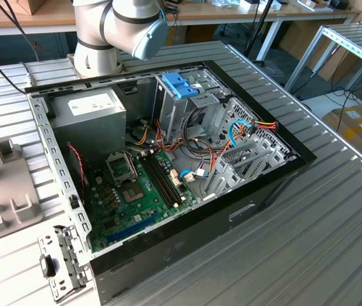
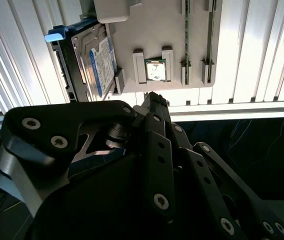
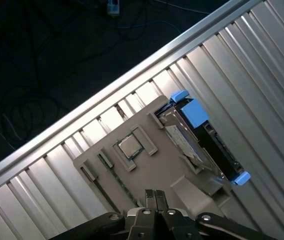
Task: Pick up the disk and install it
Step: 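Pick up the disk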
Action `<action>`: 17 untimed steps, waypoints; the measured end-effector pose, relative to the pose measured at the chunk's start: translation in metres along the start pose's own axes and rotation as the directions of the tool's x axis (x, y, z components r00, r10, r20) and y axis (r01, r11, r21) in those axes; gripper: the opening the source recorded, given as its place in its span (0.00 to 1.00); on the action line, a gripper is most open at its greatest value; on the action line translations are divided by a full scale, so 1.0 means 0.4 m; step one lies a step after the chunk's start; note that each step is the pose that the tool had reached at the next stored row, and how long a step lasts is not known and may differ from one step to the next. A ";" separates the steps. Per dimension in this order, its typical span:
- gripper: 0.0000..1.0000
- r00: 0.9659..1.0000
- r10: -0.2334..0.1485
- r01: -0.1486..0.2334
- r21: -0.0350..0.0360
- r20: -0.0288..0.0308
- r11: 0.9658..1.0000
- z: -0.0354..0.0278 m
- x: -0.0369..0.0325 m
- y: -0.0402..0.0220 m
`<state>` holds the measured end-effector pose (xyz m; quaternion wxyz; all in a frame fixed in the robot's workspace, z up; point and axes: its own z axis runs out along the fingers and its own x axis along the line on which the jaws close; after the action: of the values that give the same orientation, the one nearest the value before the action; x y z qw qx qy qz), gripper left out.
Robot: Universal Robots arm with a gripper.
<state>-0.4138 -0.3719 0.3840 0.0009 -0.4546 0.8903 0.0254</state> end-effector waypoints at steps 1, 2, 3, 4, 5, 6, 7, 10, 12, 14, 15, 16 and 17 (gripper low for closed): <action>0.11 1.000 -0.003 0.003 0.000 0.000 1.000 0.000 0.000 0.000; 0.11 1.000 -0.005 0.005 0.000 0.000 1.000 0.000 0.000 0.000; 0.11 1.000 -0.008 0.008 0.000 0.000 1.000 0.000 0.000 0.000; 0.11 1.000 -0.011 0.011 0.000 0.000 1.000 0.000 0.000 0.000; 0.11 1.000 -0.014 0.014 0.000 -0.001 1.000 0.000 0.000 0.000; 0.11 1.000 -0.016 0.016 0.000 -0.001 1.000 0.000 0.000 0.000; 0.11 1.000 -0.022 0.022 -0.001 -0.001 1.000 0.000 0.000 0.000; 0.11 1.000 -0.030 0.030 -0.001 -0.001 1.000 0.000 0.000 0.000; 0.11 0.999 -0.035 0.035 -0.001 -0.002 0.999 0.000 0.000 0.000; 0.11 0.999 -0.040 0.040 -0.001 -0.002 0.999 0.000 0.000 0.000; 0.11 0.999 -0.042 0.042 -0.001 -0.002 0.999 0.000 0.000 0.000; 0.11 0.999 -0.045 0.045 -0.001 -0.002 0.999 0.000 0.000 0.000; 0.11 0.999 -0.047 0.047 -0.001 -0.002 0.999 0.000 0.000 0.000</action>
<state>-0.4138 -0.3720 0.3838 0.0003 -0.4756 0.8793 0.0254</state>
